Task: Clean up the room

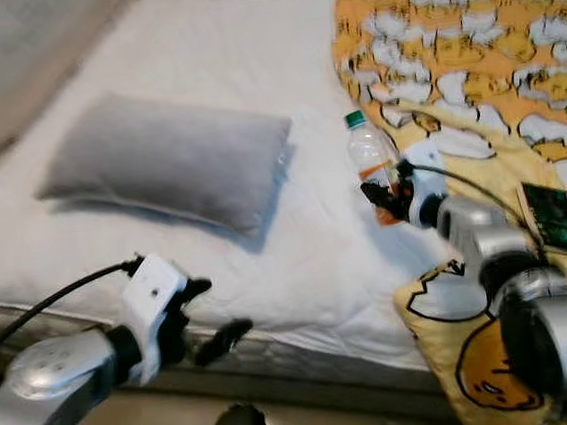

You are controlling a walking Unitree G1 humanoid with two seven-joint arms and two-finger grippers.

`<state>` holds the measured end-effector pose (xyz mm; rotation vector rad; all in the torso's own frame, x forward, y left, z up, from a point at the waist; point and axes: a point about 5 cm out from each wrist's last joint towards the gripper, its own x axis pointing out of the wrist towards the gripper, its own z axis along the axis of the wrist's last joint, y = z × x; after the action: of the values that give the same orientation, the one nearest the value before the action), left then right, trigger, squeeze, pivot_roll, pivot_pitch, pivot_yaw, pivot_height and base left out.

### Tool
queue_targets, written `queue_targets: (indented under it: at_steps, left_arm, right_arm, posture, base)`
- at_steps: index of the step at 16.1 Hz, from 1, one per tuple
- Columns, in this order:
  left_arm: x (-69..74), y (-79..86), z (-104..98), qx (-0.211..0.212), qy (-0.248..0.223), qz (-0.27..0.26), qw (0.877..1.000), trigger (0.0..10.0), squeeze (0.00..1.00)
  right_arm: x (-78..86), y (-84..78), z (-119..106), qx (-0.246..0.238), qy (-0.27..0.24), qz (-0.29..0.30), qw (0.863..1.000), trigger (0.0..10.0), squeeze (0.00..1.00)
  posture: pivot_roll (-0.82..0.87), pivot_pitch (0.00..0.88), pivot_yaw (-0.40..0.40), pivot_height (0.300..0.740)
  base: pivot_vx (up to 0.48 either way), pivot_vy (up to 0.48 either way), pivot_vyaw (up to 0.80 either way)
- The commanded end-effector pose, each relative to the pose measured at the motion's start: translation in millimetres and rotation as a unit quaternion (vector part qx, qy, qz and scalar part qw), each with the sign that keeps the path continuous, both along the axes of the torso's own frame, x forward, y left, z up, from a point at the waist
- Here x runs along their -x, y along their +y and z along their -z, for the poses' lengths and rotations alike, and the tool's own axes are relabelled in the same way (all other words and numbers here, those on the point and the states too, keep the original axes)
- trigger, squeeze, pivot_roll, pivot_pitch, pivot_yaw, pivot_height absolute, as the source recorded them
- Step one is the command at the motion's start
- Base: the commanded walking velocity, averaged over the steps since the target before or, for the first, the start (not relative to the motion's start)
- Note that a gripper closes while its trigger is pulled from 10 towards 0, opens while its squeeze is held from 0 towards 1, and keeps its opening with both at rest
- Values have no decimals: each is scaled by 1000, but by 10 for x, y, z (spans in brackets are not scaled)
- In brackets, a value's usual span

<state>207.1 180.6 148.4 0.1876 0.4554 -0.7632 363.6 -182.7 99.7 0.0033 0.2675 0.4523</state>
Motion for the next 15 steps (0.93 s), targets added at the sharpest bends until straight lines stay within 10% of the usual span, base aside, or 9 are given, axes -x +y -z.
queue_targets:
  at_steps: [1, 2, 3, 9, 15]
  left_arm:
    - [-85, -5, 24, -11, -20, -31, 999, 10000, 0]
    - [-142, -41, 35, -5, -35, -54, 998, 10000, 0]
    - [-194, -93, 28, 3, -52, -74, 996, 10000, 0]
    - [-164, -166, 56, 29, -97, -195, 976, 10000, 0]
    - [3, -223, 67, 26, -107, -233, 966, 10000, 0]
  right_arm:
    - [115, -49, 25, -42, -25, 22, 999, 0, 0]
    - [304, -48, 58, -71, -36, 34, 996, 0, 0]
    - [547, -49, 65, -69, -46, 54, 995, 10000, 0]
    - [1299, 2, -32, -70, -43, 131, 988, 10000, 0]
    - [1529, 146, -60, -95, 3, 120, 988, 10000, 0]
  posture:
    - [108, 0, 27, 740]
    - [90, 0, 37, 740]
    - [72, 0, 46, 740]
    - [7, 0, 69, 740]
    - [36, 0, 40, 740]
  base:
    - [0, 0, 0]
    - [0, 0, 0]
    - [0, 0, 0]
    - [0, 0, 605]
    - [0, 0, 800]
